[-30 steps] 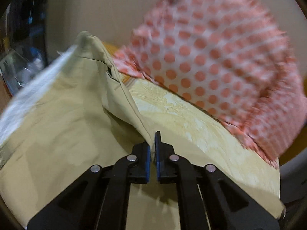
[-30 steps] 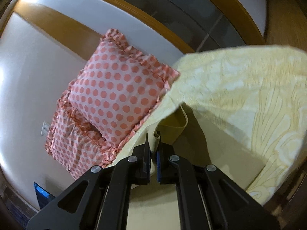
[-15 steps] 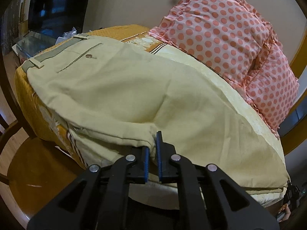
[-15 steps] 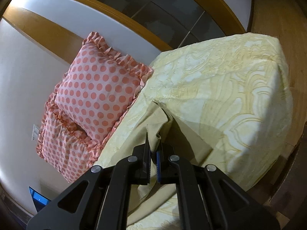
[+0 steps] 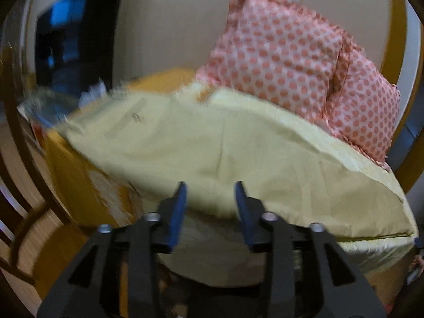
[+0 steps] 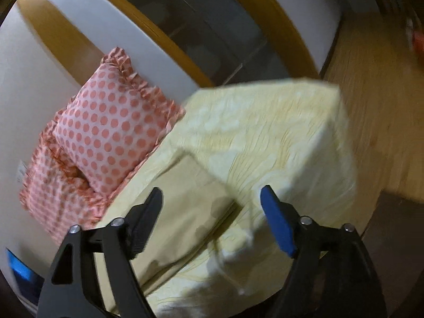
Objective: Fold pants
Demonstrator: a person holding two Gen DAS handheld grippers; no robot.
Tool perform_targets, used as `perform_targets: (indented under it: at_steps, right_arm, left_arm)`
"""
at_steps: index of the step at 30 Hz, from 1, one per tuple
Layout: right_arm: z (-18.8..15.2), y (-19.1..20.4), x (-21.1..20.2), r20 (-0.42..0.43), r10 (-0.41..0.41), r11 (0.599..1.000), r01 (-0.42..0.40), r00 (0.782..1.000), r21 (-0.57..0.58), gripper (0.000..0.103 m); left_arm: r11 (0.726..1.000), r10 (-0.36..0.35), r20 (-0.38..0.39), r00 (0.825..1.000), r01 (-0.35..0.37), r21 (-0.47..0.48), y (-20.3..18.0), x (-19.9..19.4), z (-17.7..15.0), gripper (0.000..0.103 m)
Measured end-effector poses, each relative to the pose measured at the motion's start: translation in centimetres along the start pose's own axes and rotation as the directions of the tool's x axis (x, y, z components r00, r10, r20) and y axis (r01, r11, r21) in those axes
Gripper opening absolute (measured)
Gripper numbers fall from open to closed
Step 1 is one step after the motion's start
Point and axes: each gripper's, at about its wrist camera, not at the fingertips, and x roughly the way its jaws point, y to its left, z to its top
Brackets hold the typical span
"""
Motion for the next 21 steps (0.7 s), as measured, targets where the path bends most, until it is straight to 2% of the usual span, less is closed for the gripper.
perform_targets:
  at_steps: [1,3,5,6,7,10,13,15,16,17,19,21]
  right_arm:
    - [-0.1,-0.1,0.4,-0.017,0.010,1.000,-0.010,1.000,0.010,0.069]
    - [-0.6,-0.2,1.4,-0.054,0.024,1.000,-0.023,0.998,0.021,0.061]
    - [-1.4,0.6,1.3,-0.037,0.002,0.999,-0.003,0.999,-0.032,0.057]
    - [-1.8,1.0,1.4,-0.051,0.020,0.999,-0.023,0.998,-0.040,0.054]
    - [-2.3,1.3,1.5,-0.068,0.041,0.998,-0.044,0.997,-0.047,0.050]
    - [-3.8,2.7,1.2,-0.072,0.049,0.990,-0.058,0.996,-0.129,0.047]
    - [-4.2,2.9,1.2,-0.052,0.073,0.987,-0.080,0.996,-0.141,0.041]
    - [-4.1,2.2,1.7,-0.028,0.081,0.991,-0.084,0.996,-0.108,0.031]
    - [-4.0,1.7,1.9,-0.020,0.087,0.993,-0.088,0.996,-0.083,0.020]
    - [-3.9,1.5,2.1,-0.018,0.098,0.993,-0.099,0.995,-0.061,0.015]
    - [-3.6,0.8,2.7,-0.022,0.150,0.989,-0.150,0.988,0.004,0.008]
    - [-3.0,2.0,2.7,-0.012,0.190,0.982,-0.190,0.982,-0.007,0.005]
  left_arm:
    - [1.000,0.011,0.041,0.999,-0.011,0.009,-0.1,-0.8,0.3,0.057]
    - [1.000,0.013,0.092,0.996,-0.015,0.023,-0.3,-1.2,1.1,0.061]
    - [0.999,0.012,0.096,0.995,-0.015,0.030,-0.6,-0.5,1.7,0.063]
    - [0.999,0.012,0.095,0.995,-0.015,0.031,-0.6,-0.1,1.9,0.063]
    - [0.999,0.023,0.085,0.996,-0.025,0.029,-0.5,0.7,2.1,0.063]
    - [0.999,0.047,0.037,0.998,-0.048,0.019,-0.1,3.4,2.0,0.063]
    - [0.998,0.064,-0.021,0.998,-0.064,-0.001,0.6,5.6,1.4,0.064]
    - [0.998,0.059,-0.055,0.997,-0.060,-0.022,1.2,6.7,0.8,0.065]
    - [0.998,0.056,-0.062,0.997,-0.058,-0.030,1.4,7.0,0.4,0.065]
    - [0.998,0.057,-0.053,0.997,-0.059,-0.026,1.5,6.9,0.2,0.066]
    - [0.999,0.051,-0.043,0.998,-0.052,-0.016,1.4,6.8,-0.1,0.071]
    - [0.999,0.041,-0.038,0.998,-0.041,-0.019,1.4,6.7,-0.2,0.073]
